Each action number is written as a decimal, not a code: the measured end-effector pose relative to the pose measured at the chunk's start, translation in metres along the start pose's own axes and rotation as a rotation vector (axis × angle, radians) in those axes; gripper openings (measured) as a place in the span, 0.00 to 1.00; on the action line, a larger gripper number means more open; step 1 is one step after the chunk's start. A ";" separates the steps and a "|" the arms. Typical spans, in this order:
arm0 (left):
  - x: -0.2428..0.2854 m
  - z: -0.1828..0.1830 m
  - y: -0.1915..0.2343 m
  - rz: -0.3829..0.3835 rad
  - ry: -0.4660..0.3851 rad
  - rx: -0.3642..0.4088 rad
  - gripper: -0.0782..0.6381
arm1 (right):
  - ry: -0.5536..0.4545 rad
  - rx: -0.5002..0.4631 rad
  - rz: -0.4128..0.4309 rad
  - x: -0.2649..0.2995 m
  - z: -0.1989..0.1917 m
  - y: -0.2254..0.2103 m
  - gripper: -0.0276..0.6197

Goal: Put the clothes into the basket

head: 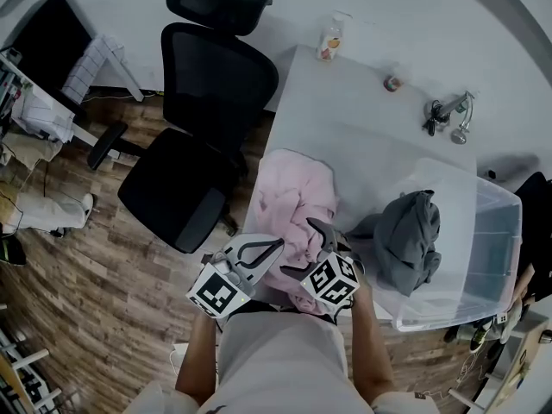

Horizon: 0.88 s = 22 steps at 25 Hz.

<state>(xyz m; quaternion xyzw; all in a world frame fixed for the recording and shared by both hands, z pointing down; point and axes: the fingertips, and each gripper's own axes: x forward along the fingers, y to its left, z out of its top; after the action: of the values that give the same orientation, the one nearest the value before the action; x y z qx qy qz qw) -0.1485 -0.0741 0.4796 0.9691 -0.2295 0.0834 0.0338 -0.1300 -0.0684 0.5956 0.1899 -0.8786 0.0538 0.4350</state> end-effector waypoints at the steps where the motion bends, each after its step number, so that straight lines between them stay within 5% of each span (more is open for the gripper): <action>1: 0.000 -0.003 0.000 0.000 0.001 -0.007 0.11 | 0.003 0.008 0.001 0.005 -0.003 0.001 0.88; 22: 0.015 -0.043 -0.009 -0.074 0.067 0.004 0.11 | 0.155 0.185 -0.006 0.091 -0.092 -0.006 0.93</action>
<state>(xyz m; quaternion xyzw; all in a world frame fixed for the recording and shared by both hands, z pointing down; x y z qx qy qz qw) -0.1378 -0.0676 0.5243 0.9737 -0.1921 0.1148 0.0428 -0.1098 -0.0761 0.7233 0.2272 -0.8331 0.1477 0.4822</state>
